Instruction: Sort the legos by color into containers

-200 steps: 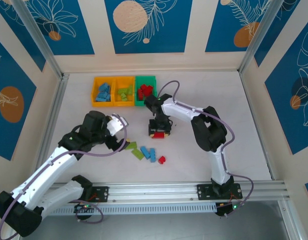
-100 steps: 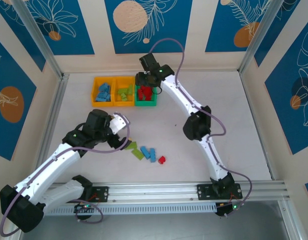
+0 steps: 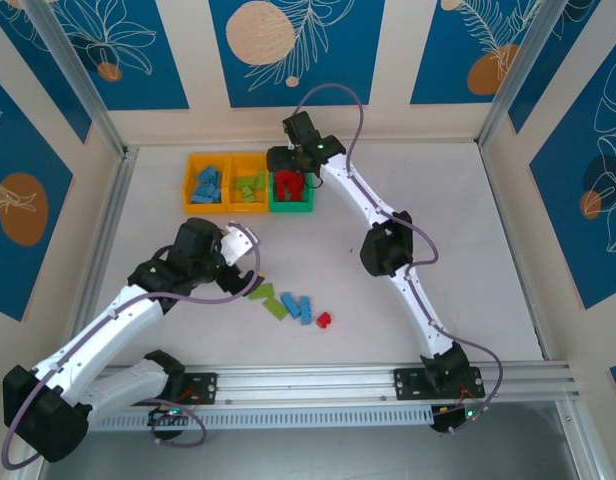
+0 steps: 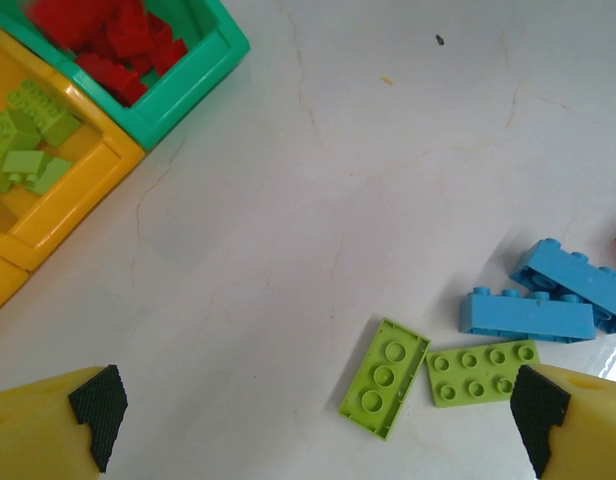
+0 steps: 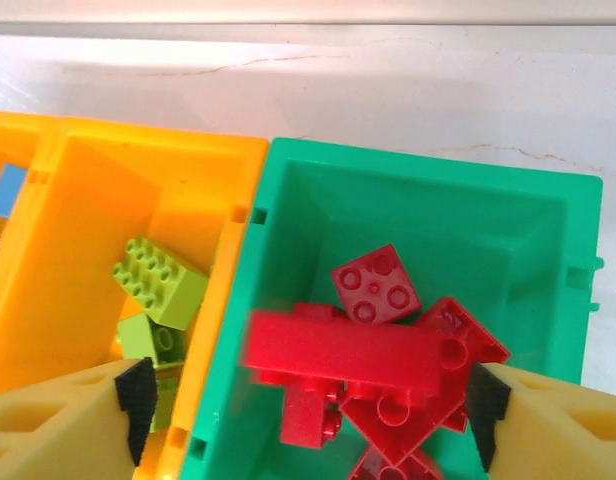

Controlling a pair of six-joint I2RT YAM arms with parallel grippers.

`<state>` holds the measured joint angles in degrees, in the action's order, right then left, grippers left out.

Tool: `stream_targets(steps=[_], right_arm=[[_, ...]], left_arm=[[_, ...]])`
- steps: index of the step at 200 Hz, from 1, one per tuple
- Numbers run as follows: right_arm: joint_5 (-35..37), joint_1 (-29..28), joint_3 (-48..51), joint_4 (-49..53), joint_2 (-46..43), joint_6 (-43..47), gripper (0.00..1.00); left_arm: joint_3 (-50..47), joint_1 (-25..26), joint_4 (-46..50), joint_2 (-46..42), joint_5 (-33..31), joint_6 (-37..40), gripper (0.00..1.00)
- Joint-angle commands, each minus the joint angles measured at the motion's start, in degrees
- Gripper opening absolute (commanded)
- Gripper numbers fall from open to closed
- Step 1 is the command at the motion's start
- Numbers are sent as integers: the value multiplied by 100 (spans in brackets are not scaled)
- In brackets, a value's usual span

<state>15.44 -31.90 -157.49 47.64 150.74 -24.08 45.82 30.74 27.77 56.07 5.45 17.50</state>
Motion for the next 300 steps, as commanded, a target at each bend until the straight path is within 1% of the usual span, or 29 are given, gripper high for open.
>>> stream_targets(steps=[1, 26, 46, 60, 79, 93, 107, 121, 135, 145, 174, 194, 211, 270, 286, 300], right_arm=[[-70, -27, 22, 185, -816, -137, 88], [-317, -14, 352, 657, -1500, -498, 93], [-500, -19, 1174, 965, -2252, -645, 94], [-528, -27, 2174, 933, -2850, -712, 94], [-575, -27, 3409, 754, -3505, -779, 94], [-585, -15, 3983, 763, -3797, -853, 94], [-603, -18, 4280, 865, -3955, -905, 94], [-595, -31, 4422, 978, -4038, -962, 94], [-556, -44, 4502, 1028, -4083, -1002, 94], [-518, -62, 4541, 1052, -4105, -1031, 94], [-488, -88, 4543, 1149, -4114, -1067, 94], [-459, -109, 4565, 1217, -4122, -1038, 94], [-404, -112, 4608, 1246, -4148, -1029, 94], [-340, -106, 4710, 1213, -4160, -995, 94], [-340, -106, 4744, 1208, -4174, -1022, 94], [-340, -106, 4776, 1214, -4184, -1039, 94]], left_arm=[[-74, -44, -95, 1, -69, 50, 100], [-9, -43, 157, 57, -127, 200, 100], [95, -45, 439, 200, -355, 550, 100], [165, -45, 601, 421, -482, 1025, 100], [242, -45, 793, 879, -401, 1937, 100], [267, -44, 818, 1273, -476, 2498, 100], [364, -51, 826, 1670, -497, 2925, 100], [572, -58, 922, 2120, -296, 3136, 100], [847, -56, 1172, 2572, 115, 3220, 94], [1036, -52, 1309, 2908, 295, 3225, 93], [1388, -57, 1283, 3555, 364, 3052, 91], [1732, -53, 1680, 3956, 558, 3029, 84], [1805, -47, 1834, 4100, 658, 2962, 82], [1720, 30, 2096, 4188, 685, 3084, 83], [1654, 60, 1983, 4226, 556, 3039, 83], [1606, 101, 1771, 4327, 286, 2951, 82]])
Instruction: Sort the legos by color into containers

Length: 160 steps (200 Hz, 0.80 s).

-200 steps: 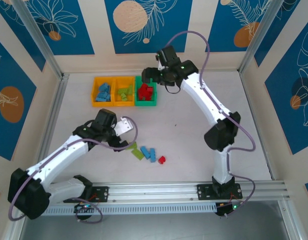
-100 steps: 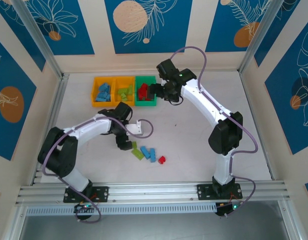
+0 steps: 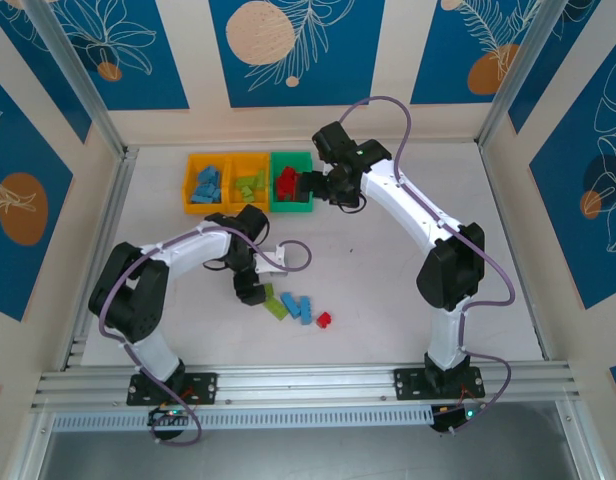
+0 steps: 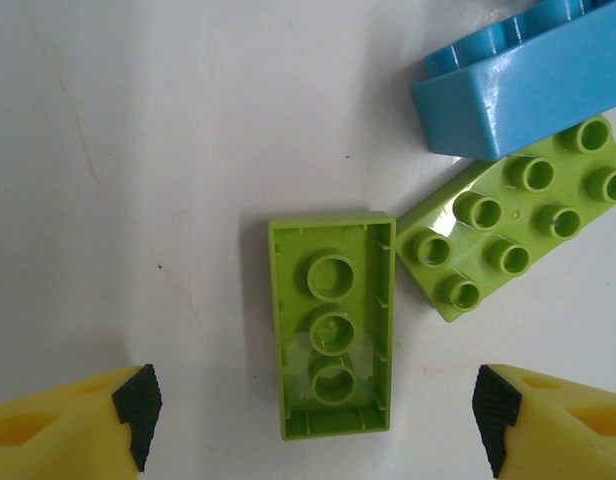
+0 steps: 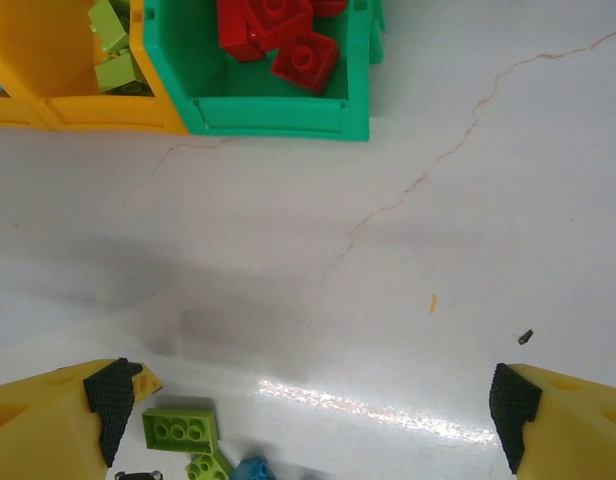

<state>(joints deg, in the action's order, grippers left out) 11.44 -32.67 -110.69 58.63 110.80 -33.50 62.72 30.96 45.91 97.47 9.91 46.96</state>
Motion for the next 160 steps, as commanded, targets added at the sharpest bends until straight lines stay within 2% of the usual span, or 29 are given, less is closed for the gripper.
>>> stream_targets(steps=[1, 58, 82, 106, 141, 160], right_arm=[[60, -30, 99, 114, -186, -96, 94], [16, 30, 275, 101, -309, -154, 94], [1, 84, 376, 61, -397, -224, 94], [-19, 94, 416, 59, -438, -211, 94], [-98, 94, 398, 87, -470, -218, 94], [-100, 94, 375, 81, -501, -260, 94]], left_arm=[[-84, 78, -54, 190, -171, -3, 82], [37, 216, -235, 641, -328, -159, 74], [-90, 338, -447, 751, -787, -213, 60], [-99, 340, -515, 702, -890, -246, 48], [-37, 308, -410, 304, -774, -266, 47], [118, 89, -451, -116, -635, -475, 46]])
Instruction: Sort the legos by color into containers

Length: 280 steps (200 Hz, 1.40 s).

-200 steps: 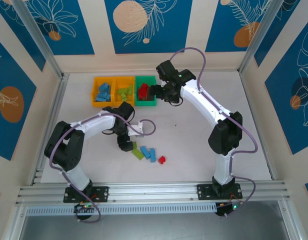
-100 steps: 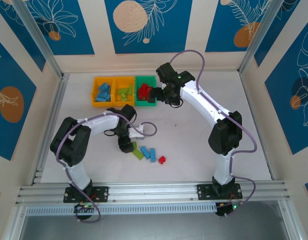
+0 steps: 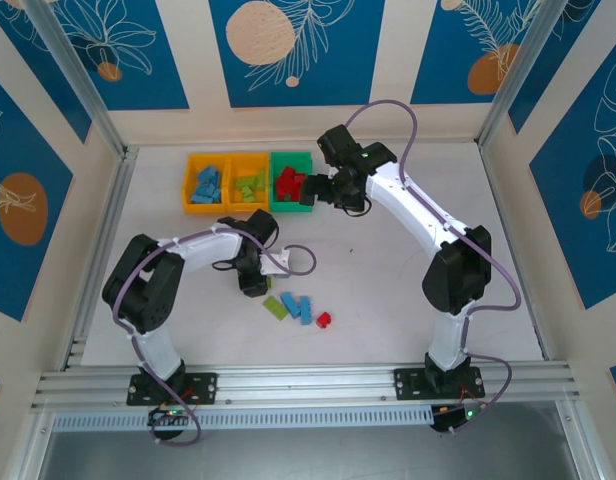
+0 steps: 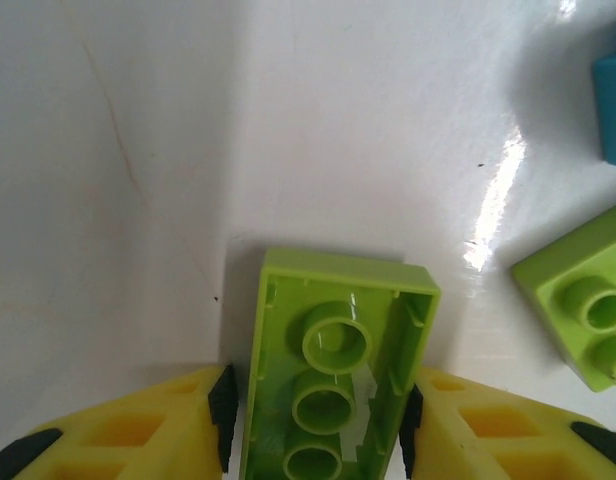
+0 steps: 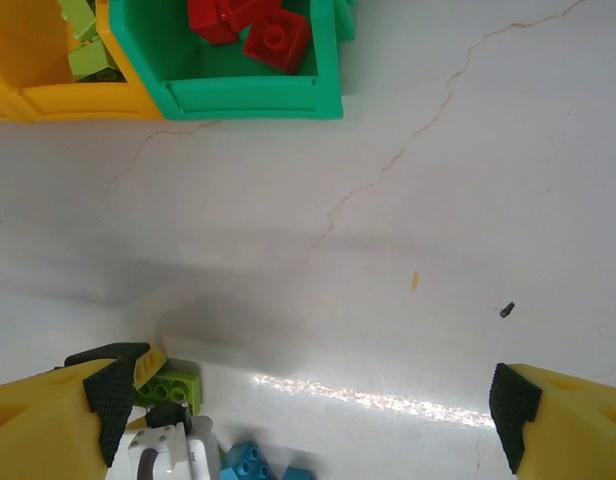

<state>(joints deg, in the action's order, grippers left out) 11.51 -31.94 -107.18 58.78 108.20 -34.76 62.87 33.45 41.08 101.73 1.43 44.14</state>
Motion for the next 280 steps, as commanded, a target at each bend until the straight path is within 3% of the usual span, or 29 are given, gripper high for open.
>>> stream_targets(steps=[1, 39, 74, 89, 117, 153, 167, 188, 211, 280], right_arm=[[-115, 22, 22, 60, -244, -139, 94], [-209, 22, -61, 0, -171, -180, 94], [-374, 30, -424, 148, 14, -184, 94], [-410, 30, -559, 217, 73, -171, 94], [-365, 29, -662, 362, 75, -120, 94], [-325, 72, -94, 223, -209, -181, 94], [-394, 92, 99, 139, -297, -194, 94], [-535, 135, 179, 156, -300, -148, 94], [-606, 145, 164, 210, -265, -27, 94], [-483, 153, 470, 297, -597, -107, 94]], left_arm=[[120, -179, 32, -564, 224, -221, 46], [1206, -930, -120, -807, 576, -1110, 44], [2477, -1451, -536, -133, 390, -2872, 44], [3016, -1464, -408, 296, 243, -3117, 46], [3397, -1462, 21, 528, 769, -3046, 54], [2149, -1469, 199, -350, 1655, -2633, 70], [1544, -1411, 390, -857, 2275, -1866, 75], [275, -1213, 101, -1902, 2344, -530, 78], [-987, -1175, -878, -2778, 2338, 189, 97], [-1585, -974, -1448, -2389, 2042, 1239, 100]])
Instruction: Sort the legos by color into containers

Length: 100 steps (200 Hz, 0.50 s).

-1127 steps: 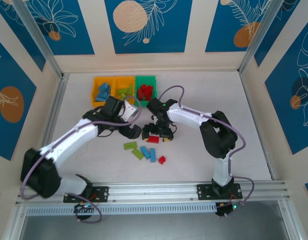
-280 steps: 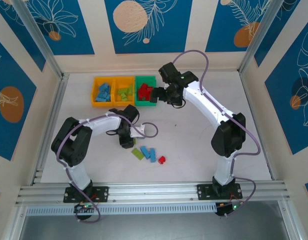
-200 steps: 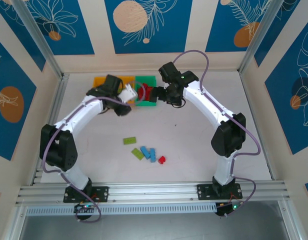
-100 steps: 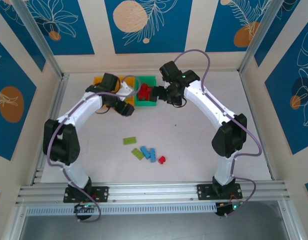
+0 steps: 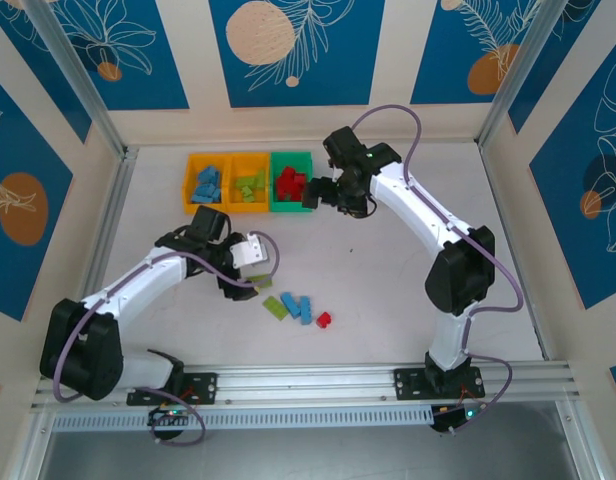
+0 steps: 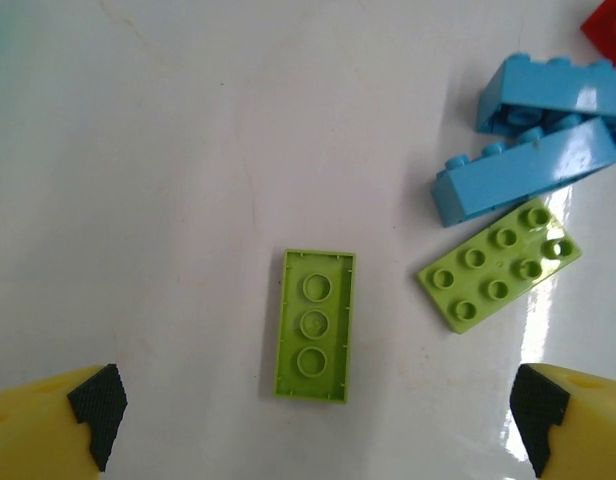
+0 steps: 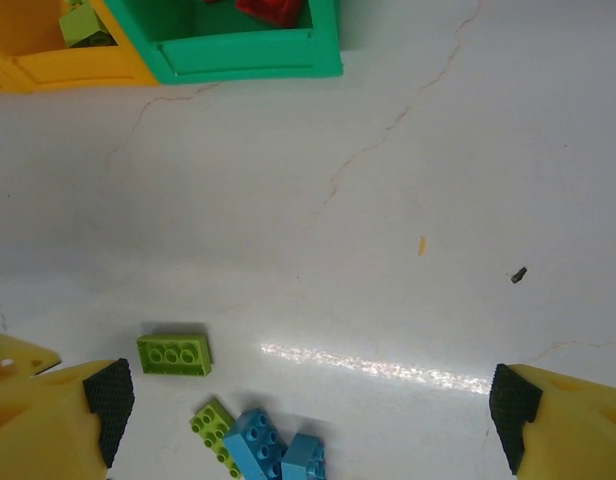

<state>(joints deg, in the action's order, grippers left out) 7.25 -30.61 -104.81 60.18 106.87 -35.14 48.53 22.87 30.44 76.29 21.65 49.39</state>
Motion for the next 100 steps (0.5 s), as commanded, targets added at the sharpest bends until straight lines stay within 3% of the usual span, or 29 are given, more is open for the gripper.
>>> stream_targets(steps=[1, 36, 100], right_arm=[[-52, 20, 247, 150, -482, -80, 94], [18, 20, 731, 17, -828, -255, 94], [75, 20, 752, 10, -914, -319, 94]], left_arm=[[-147, 85, -382, 170, 22, 731, 100], [200, 250, 3, 905, -57, 1020, 100], [770, 355, 236, 2028, -728, 577, 97]])
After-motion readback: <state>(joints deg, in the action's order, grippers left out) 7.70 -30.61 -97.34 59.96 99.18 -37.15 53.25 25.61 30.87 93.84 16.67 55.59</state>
